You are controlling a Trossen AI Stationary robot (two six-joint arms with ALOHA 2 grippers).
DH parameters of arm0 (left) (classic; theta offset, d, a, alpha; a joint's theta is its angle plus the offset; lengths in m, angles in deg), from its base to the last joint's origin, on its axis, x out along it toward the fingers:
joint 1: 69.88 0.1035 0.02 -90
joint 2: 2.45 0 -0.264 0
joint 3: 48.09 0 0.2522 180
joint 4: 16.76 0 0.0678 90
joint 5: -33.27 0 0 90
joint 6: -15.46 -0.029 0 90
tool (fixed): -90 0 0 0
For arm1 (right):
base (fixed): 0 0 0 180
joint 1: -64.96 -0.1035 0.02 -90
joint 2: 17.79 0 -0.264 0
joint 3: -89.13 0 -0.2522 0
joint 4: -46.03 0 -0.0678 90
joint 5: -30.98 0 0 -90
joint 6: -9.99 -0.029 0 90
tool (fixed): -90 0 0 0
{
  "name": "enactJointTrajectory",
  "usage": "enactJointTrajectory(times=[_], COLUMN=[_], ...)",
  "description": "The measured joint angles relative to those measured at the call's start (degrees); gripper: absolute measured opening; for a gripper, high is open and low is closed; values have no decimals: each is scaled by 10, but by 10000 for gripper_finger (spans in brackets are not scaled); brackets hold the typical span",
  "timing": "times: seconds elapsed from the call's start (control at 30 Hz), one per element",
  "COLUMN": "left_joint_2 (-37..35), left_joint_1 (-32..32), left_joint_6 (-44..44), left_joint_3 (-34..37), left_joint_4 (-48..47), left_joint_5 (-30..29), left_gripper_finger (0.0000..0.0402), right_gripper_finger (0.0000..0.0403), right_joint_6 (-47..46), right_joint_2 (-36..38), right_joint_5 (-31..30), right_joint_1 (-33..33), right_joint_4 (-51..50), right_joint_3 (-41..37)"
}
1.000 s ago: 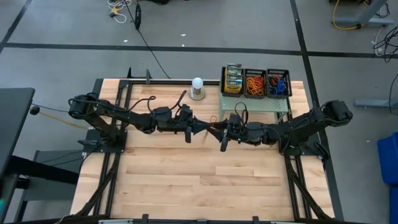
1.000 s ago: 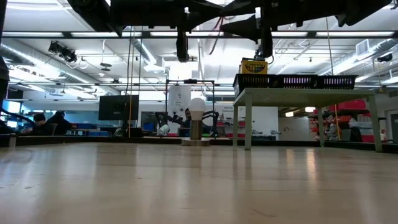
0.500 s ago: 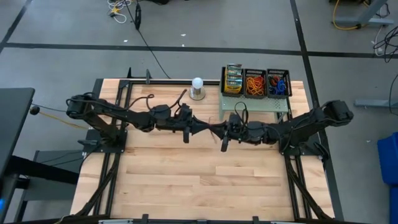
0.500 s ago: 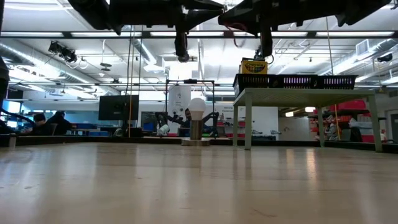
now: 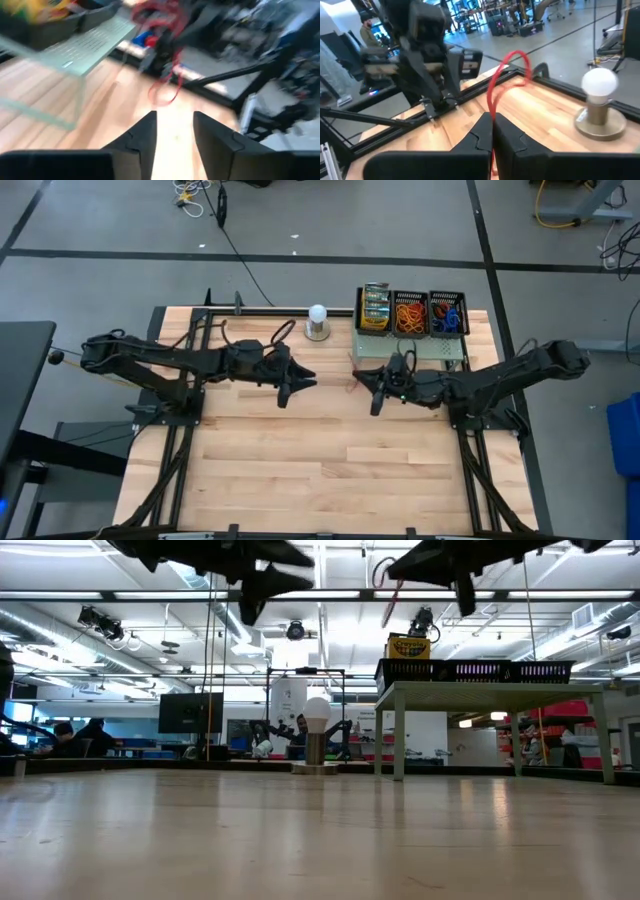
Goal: Pick & Place Office Desk Supplies
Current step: Put the red rubber band into the middle basket on the shelf
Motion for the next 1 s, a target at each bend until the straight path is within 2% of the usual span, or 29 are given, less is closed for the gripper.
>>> enactJointTrajectory(times=[0.13,0.37,0.53,0.63,0.73,0.83,0.93,1.0], left_joint_2=[-1,22,27,27,27,22,17,16], left_joint_1=[4,4,4,4,8,24,43,53], left_joint_6=[-12,-29,5,28,42,64,77,70], left_joint_3=[1,3,97,171,230,269,292,295], left_joint_4=[-44,-24,157,288,370,409,418,426], left_joint_5=[-21,-20,-24,-47,-81,-86,-84,-84], left_gripper_finger=[96,15,7,7,5,4,4,5], right_gripper_finger=[4,3,3,2,2,2,2,4], right_joint_6=[2,2,19,21,0,-55,-104,-103], right_joint_2=[52,131,176,194,200,194,178,162], right_joint_5=[-34,-124,-163,-181,-189,-179,-126,-78], right_joint_1=[-15,-39,-38,-22,16,87,185,255], right_joint_4=[-49,-132,-162,-241,-371,-512,-620,-660], right_joint_3=[0,0,1,36,101,179,245,279])
